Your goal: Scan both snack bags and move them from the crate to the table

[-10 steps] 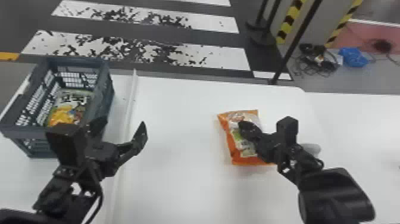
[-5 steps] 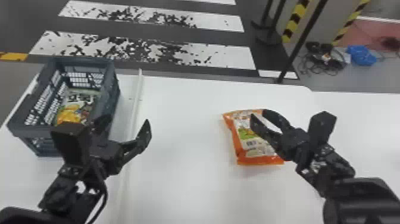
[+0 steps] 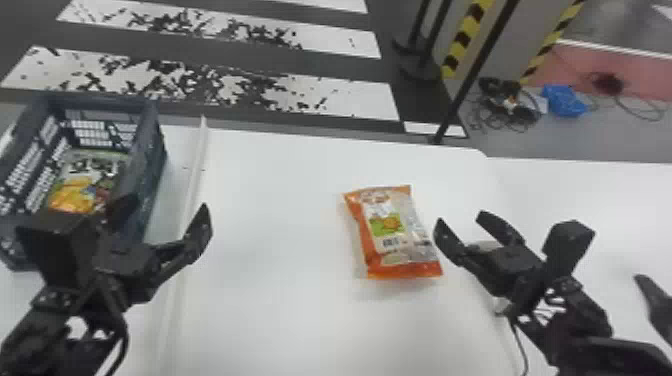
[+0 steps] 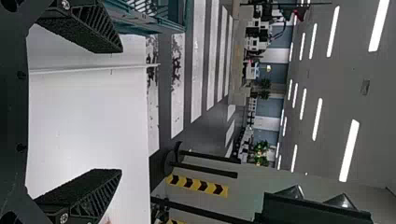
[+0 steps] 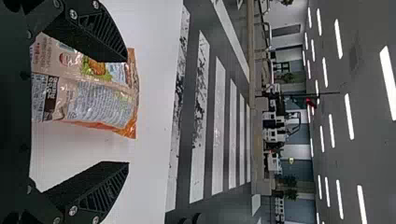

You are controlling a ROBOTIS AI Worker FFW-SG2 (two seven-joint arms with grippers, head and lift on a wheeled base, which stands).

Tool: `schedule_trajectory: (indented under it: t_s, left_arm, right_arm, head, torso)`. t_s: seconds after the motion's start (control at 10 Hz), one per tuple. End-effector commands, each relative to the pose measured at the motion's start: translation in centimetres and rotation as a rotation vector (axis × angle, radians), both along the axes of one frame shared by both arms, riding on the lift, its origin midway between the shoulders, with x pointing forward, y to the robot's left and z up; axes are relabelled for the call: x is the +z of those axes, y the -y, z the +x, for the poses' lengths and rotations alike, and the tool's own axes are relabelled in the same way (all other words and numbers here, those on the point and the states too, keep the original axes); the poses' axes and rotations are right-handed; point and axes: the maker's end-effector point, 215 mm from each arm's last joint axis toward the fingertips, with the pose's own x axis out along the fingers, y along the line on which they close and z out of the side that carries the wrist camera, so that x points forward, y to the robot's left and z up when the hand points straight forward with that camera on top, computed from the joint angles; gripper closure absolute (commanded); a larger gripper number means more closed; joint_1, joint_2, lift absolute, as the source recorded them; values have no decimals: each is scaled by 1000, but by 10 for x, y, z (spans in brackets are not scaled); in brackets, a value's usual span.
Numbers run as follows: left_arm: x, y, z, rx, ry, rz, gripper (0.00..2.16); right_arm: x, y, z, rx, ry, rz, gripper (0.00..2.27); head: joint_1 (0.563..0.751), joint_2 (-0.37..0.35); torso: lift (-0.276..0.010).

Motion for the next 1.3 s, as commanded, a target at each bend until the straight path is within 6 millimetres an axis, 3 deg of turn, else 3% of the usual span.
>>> schedule_trajectory:
  t_s: [0.0,0.3,0.8,1.2]
  left_arm:
    - [-3,-5,-1,9,-5,1,80]
    - [-9,-5,-2,3,-10,-7,80]
    - [-9,-7,-1,5,-1,-11,80]
    - [-11,-6,-5,4,3,-17,80]
  right_arm:
    - [-20,32,-13,-52,-63,-34,137]
    - [-55,69,-31,-100,-138,-60,137]
    - [-73,125,-49,-169,-138,-108,137]
    - [-109,126,-46,-140,-212,-117,144]
  head:
    - [695,-229]
    - [695,-298]
    - [695,-350]
    - [695,-350]
  torso:
    - [-88]
    - [-88]
    - [-88]
    - [-88]
